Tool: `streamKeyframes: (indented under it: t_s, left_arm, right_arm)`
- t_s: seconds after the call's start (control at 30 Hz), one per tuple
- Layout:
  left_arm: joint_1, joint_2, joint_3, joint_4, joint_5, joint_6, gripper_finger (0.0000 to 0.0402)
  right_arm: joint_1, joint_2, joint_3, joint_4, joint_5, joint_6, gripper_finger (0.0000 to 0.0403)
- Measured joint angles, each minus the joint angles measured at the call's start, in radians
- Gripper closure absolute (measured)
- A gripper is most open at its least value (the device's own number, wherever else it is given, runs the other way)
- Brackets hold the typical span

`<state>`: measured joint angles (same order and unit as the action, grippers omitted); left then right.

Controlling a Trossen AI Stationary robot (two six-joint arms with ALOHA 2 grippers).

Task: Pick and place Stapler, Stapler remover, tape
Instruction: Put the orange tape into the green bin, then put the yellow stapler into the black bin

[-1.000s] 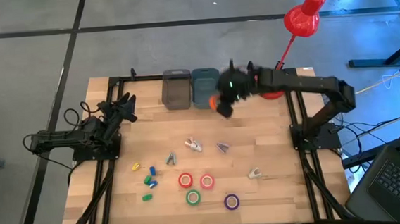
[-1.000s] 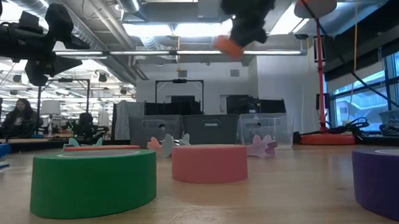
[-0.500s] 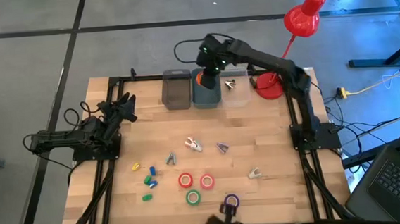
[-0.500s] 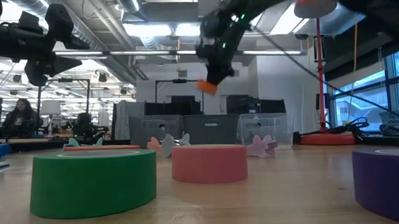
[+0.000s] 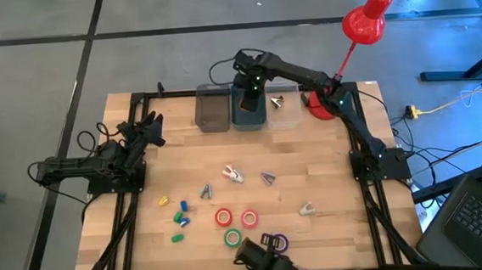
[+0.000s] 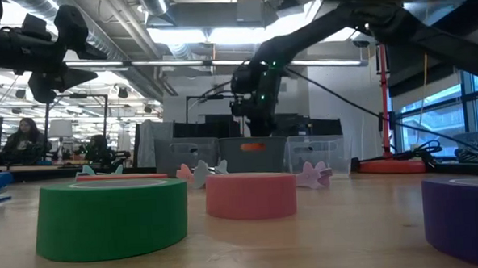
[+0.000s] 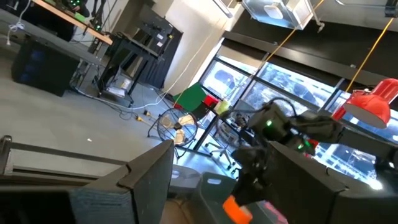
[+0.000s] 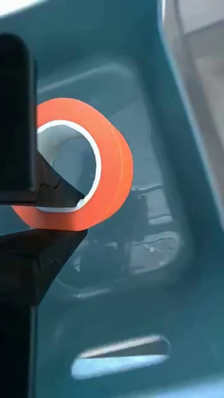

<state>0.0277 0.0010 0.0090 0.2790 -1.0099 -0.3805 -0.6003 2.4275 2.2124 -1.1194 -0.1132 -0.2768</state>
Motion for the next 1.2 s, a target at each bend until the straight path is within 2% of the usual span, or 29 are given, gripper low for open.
streamKeyframes:
  t_s: [0.4,0.47,0.63,0.73,0.9,1.07,1.2]
  left_arm:
    - [0.000,0.000,0.000,-0.001,-0.001,0.000,0.0153]
    - [0.000,0.000,0.000,-0.003,-0.001,0.000,0.0154]
    - [0.000,0.000,0.000,-0.018,0.000,0.000,0.0155]
    - [0.000,0.000,0.000,-0.020,0.000,0.000,0.0153]
    - [0.000,0.000,0.000,-0.020,0.013,0.000,0.0155]
    - [0.000,0.000,0.000,-0.015,0.058,-0.004,0.0154]
    - [0.000,0.000,0.000,-0.013,0.098,-0.062,0.0154]
  right_arm:
    - [-0.001,0.040,0.000,0.008,0.014,0.005,0.0367]
    - [-0.001,0.040,0.000,0.007,0.016,0.012,0.0344]
    - [-0.001,0.040,0.000,0.008,0.003,0.042,0.0248]
    - [-0.001,0.033,0.000,-0.002,-0.026,0.061,0.0205]
    - [0.001,-0.057,0.000,-0.049,-0.036,0.065,0.0168]
    - [0.023,-0.220,0.000,-0.099,-0.056,0.074,0.0168]
    - [0.064,-0.365,0.000,-0.194,-0.140,0.115,0.0176]
